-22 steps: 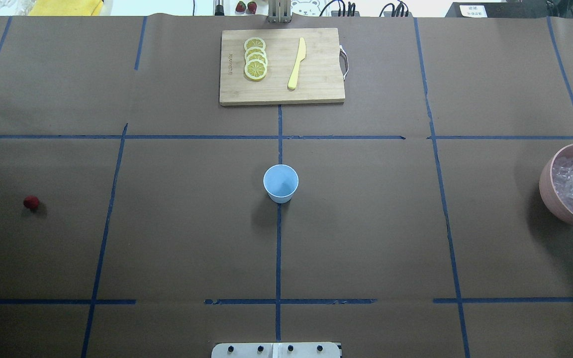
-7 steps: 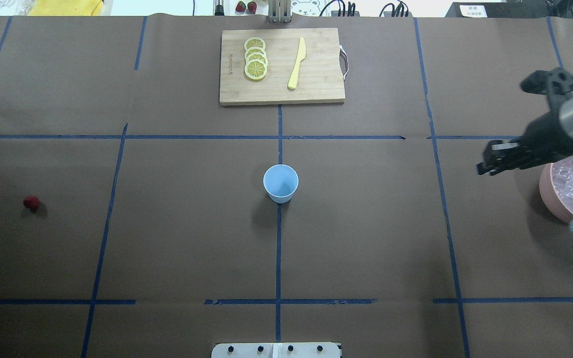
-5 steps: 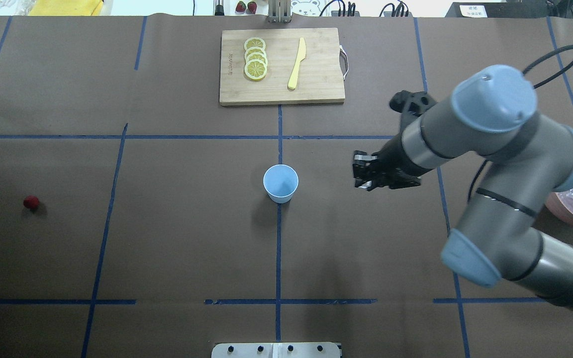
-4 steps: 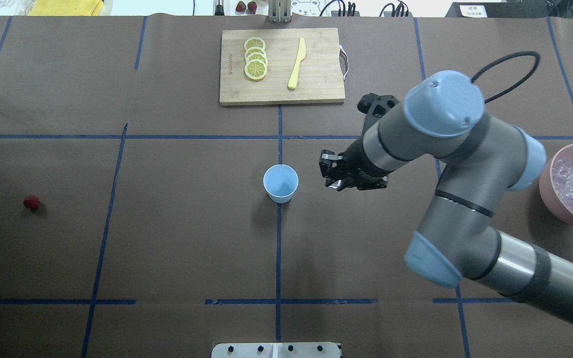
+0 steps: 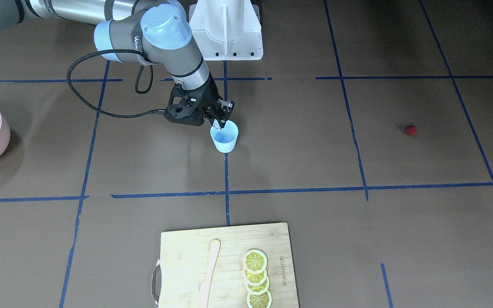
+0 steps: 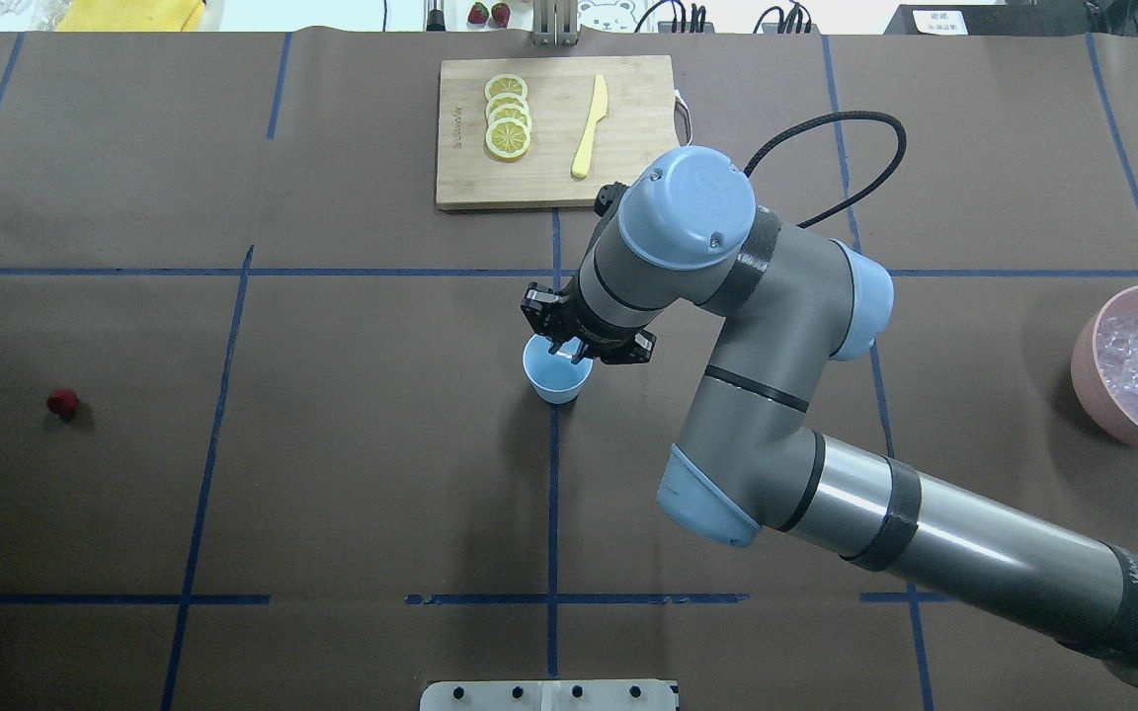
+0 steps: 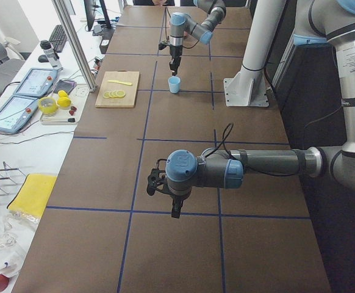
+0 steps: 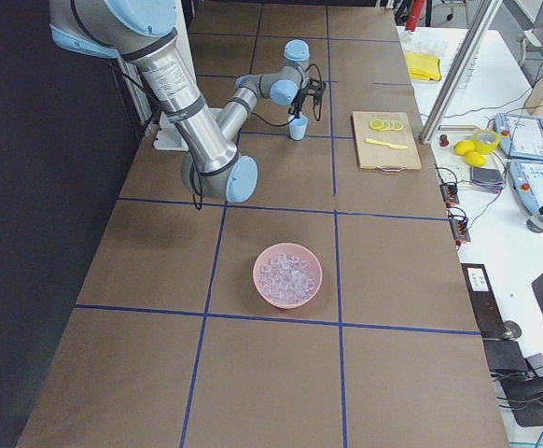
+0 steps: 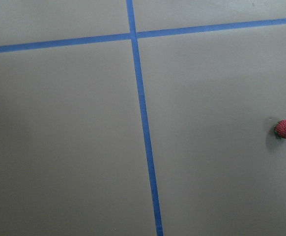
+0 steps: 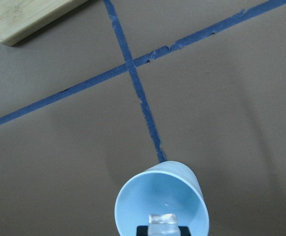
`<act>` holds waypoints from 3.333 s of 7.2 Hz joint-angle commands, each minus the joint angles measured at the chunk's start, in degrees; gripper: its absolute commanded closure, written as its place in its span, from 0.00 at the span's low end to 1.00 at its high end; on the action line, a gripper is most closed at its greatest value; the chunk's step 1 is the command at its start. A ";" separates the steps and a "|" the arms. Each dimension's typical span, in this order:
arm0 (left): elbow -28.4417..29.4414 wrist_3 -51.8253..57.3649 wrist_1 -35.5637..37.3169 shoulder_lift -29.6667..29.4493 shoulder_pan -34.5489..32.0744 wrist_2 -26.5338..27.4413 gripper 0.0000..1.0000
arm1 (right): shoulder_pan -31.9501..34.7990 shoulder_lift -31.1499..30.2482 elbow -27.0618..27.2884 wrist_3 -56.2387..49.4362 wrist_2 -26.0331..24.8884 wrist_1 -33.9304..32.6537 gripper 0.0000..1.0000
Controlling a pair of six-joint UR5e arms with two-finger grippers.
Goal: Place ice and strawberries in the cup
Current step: 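Open the right gripper to drop the ice cube into the cup, then move the right gripper back to the pink bowl of ice, then grasp another ice cube from the bowl with the right gripper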
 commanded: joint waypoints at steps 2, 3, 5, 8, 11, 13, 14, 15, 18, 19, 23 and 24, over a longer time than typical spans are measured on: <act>0.16 -0.45 -0.28 0.24 0.20 0.09 0.00 | -0.51 0.45 -0.94 -0.55 -0.56 0.01 0.18; 0.07 -0.45 -0.19 0.16 0.55 0.44 0.00 | -0.51 0.36 -0.85 -0.55 -0.56 0.01 0.07; 0.16 -0.63 -0.19 0.24 0.56 0.26 0.00 | -0.51 0.19 -0.59 -0.55 -0.48 0.01 0.08; 0.33 -0.63 -0.19 0.24 0.56 0.09 0.00 | 1.06 -2.17 3.08 -0.55 0.66 -0.42 0.12; 0.51 -0.63 -0.19 0.24 0.56 0.09 0.00 | 12.99 -25.31 21.26 -4.22 9.88 -0.51 0.15; 0.60 -0.63 -0.19 0.42 0.56 0.09 0.00 | 17.49 -40.00 26.46 -18.58 10.60 -0.16 0.16; 0.60 -0.54 -0.28 0.86 0.56 0.09 0.00 | 20.55 -46.51 27.09 -26.49 10.77 0.10 0.16; 0.60 -0.54 -0.28 0.86 0.56 0.09 0.00 | 22.85 -50.49 26.93 -31.35 11.99 0.10 0.16; 0.78 -0.54 -0.19 0.95 0.56 0.09 0.00 | 30.85 -55.62 21.51 -48.83 13.32 0.01 0.17; 0.78 -0.54 -0.19 0.95 0.56 0.00 0.00 | 32.70 -55.63 18.69 -52.98 13.32 0.01 0.17; 0.69 -0.54 -0.19 0.95 0.56 0.00 0.00 | 32.89 -52.05 13.59 -54.34 13.06 0.10 0.16; 0.77 -0.54 -0.19 0.95 0.56 0.00 0.00 | 32.89 -51.85 12.61 -54.43 13.06 0.19 0.16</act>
